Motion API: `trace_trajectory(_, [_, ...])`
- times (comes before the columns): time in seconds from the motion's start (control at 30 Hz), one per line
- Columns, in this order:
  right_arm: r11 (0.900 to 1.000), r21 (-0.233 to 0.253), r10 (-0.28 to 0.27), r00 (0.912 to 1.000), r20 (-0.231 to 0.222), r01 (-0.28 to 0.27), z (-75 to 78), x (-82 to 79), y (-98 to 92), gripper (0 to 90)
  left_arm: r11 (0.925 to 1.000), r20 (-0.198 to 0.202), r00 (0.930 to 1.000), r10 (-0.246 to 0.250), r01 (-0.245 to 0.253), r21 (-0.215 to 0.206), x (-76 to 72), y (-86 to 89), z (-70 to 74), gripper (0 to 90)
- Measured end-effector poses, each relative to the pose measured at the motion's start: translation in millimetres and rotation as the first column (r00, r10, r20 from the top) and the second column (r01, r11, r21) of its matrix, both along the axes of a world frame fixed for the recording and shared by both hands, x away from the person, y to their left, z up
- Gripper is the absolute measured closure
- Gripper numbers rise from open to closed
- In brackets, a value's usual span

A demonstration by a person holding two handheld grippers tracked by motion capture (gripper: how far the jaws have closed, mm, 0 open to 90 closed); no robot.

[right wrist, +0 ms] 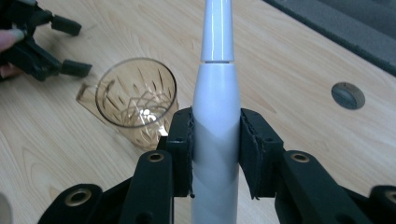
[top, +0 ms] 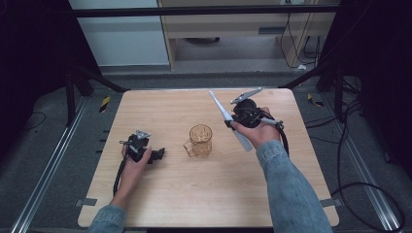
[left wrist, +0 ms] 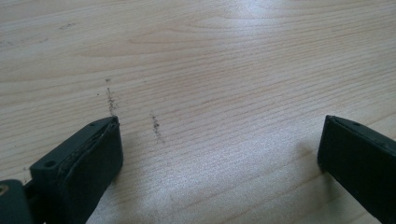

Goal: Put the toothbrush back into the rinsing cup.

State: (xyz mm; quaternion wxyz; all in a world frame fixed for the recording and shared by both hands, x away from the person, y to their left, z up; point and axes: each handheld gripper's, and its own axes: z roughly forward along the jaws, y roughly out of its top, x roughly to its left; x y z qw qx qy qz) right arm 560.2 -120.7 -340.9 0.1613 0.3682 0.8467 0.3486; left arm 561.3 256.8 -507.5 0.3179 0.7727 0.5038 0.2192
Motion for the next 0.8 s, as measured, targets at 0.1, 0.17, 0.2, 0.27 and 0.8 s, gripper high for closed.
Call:
trace_trajectory(0.1, [1.0, 0.014, 0.006, 0.9997, 0.025, -0.006, 6.7, 1.7, 5.4, 66.9, 1.0, 0.0, 1.0, 0.0, 0.0, 0.0, 0.0, 0.0, 0.0, 0.0])
trace_trajectory(0.17, [1.0, 0.018, 0.007, 0.9993, 0.036, -0.008, 9.8, 2.2, 7.8, 66.9, 1.0, 0.0, 1.0, -0.001, 0.001, 0.001, 0.0, 0.1, 0.0, 0.0])
trace_trajectory(0.2, [1.0, 0.024, 0.005, 0.999, 0.044, -0.006, 11.1, 2.7, 9.1, 66.9, 1.0, 0.0, 1.0, 0.0, 0.0, 0.001, 0.0, 0.1, 0.0, 0.0])
trace_trajectory(0.27, [0.999, 0.042, 0.001, 0.9985, 0.055, -0.003, 13.7, 3.7, 11.7, 66.9, 1.0, -0.001, 1.0, -0.001, 0.001, 0.0, 0.0, 0.0, 0.0, 0.0])
trace_trajectory(0.8, [0.993, 0.114, -0.041, 0.9886, 0.145, 0.024, 32.5, 6.7, 28.7, 66.8, 1.0, 0.0, 1.0, -0.001, 0.001, 0.002, 0.0, 0.1, 0.1, 0.0])
